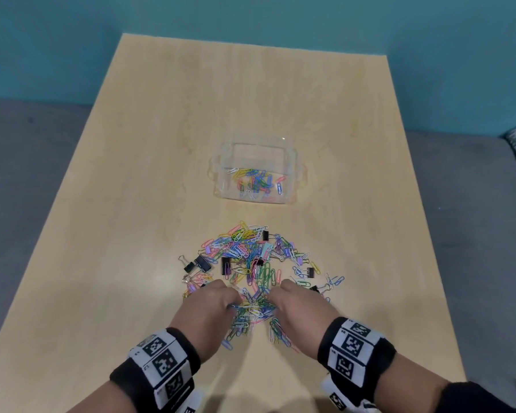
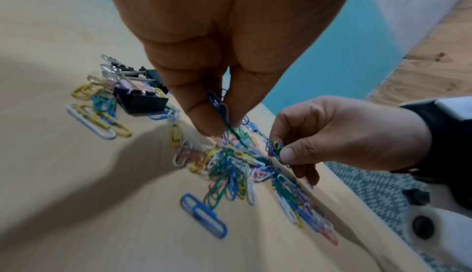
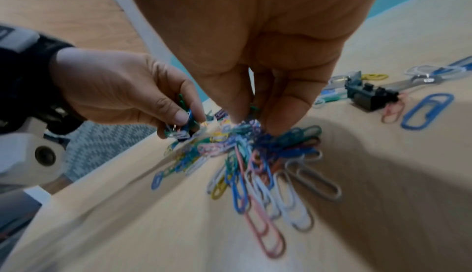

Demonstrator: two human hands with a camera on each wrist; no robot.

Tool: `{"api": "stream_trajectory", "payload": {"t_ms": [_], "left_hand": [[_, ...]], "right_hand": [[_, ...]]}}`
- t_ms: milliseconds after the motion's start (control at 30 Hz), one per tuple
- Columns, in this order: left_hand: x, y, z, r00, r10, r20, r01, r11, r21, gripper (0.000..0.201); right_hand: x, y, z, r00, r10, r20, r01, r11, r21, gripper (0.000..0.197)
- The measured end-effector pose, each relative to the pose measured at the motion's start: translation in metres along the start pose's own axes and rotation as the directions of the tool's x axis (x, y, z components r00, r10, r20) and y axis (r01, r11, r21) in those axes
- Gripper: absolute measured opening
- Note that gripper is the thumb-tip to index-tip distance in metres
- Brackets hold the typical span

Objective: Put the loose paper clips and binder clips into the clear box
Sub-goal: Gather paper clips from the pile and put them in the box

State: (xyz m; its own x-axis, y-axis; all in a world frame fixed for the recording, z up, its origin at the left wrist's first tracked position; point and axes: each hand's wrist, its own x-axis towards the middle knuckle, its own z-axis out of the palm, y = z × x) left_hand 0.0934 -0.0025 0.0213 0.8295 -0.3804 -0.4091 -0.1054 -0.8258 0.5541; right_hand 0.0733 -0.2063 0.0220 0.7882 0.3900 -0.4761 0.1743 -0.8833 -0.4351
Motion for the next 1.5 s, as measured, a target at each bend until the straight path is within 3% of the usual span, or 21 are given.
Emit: {"api": "stream_trajectory", "payload": {"t_ms": [100,167,300,367,467,633,867,933,1033,1100,1167,1233,1300,1367,1500], "left_hand": [[0.001,-0.001,-0.012,0.999,-0.026,0.036,0.031,0.992,-0.121,0.016],[0.006,0.000,-0.023,0.991,-0.109,0.080,0.129,0.944,-0.304,0.015],[0.027,0.009,-0.055,0.968,-0.206,0.146,0.252,0.751,-0.610,0.013],[0.043,0.014,-0.072,0.971,-0.219,0.100,0.230,0.727,-0.647,0.013],[0.082,0.015,-0.094,0.966,-0.259,-0.013,0.192,0.748,-0.635,0.018],[0.150,0.029,-0.124,0.926,-0.332,-0.178,0.132,0.728,-0.673,0.022],[0.170,0.039,-0.126,0.909,-0.360,-0.211,0.118,0.707,-0.697,0.010],[0.157,0.029,-0.124,0.907,-0.347,-0.239,0.090,0.713,-0.695,0.013],[0.114,0.011,-0.113,0.920,-0.293,-0.262,0.059,0.761,-0.646,0.013],[0.072,0.002,-0.092,0.963,-0.215,-0.164,0.074,0.794,-0.604,0.010],[0.029,0.001,-0.063,0.993,-0.110,0.034,0.110,0.824,-0.556,0.009],[-0.003,0.004,-0.029,0.985,-0.002,0.172,0.083,0.879,-0.469,0.005],[-0.017,0.007,0.000,0.974,0.052,0.222,0.033,0.931,-0.363,0.006],[-0.017,0.009,0.020,0.982,0.066,0.178,-0.023,0.972,-0.232,0.006],[-0.014,0.007,0.035,0.997,0.041,-0.065,-0.050,0.986,-0.158,0.006]], "right_hand": [[0.003,0.004,-0.017,0.998,0.016,0.054,-0.023,0.992,0.123,0.004],[0.010,0.009,-0.027,0.992,0.069,0.107,-0.095,0.959,0.267,0.004],[0.027,0.014,-0.053,0.967,0.155,0.203,-0.249,0.747,0.616,0.011],[0.039,0.016,-0.073,0.965,0.188,0.181,-0.261,0.667,0.698,0.008],[0.071,0.023,-0.106,0.965,0.252,0.071,-0.218,0.621,0.753,0.012],[0.124,0.031,-0.151,0.911,0.407,-0.067,-0.191,0.560,0.806,0.019],[0.136,0.023,-0.165,0.897,0.427,-0.112,-0.170,0.568,0.805,0.011],[0.122,0.028,-0.158,0.889,0.415,-0.193,-0.158,0.673,0.722,0.020],[0.078,0.036,-0.129,0.905,0.291,-0.309,-0.088,0.841,0.533,0.005],[0.040,0.038,-0.097,0.955,0.204,-0.216,-0.106,0.913,0.394,0.007],[0.005,0.035,-0.063,0.991,0.135,-0.007,-0.129,0.959,0.251,0.010],[-0.017,0.029,-0.032,0.980,0.060,0.189,-0.080,0.992,0.101,0.011],[-0.024,0.019,-0.010,0.958,0.031,0.285,-0.037,0.999,0.014,0.011],[-0.021,0.005,0.003,0.964,-0.003,0.265,0.007,1.000,-0.012,0.011],[-0.008,-0.014,0.016,0.998,-0.040,0.053,0.038,0.998,0.047,0.011]]}}
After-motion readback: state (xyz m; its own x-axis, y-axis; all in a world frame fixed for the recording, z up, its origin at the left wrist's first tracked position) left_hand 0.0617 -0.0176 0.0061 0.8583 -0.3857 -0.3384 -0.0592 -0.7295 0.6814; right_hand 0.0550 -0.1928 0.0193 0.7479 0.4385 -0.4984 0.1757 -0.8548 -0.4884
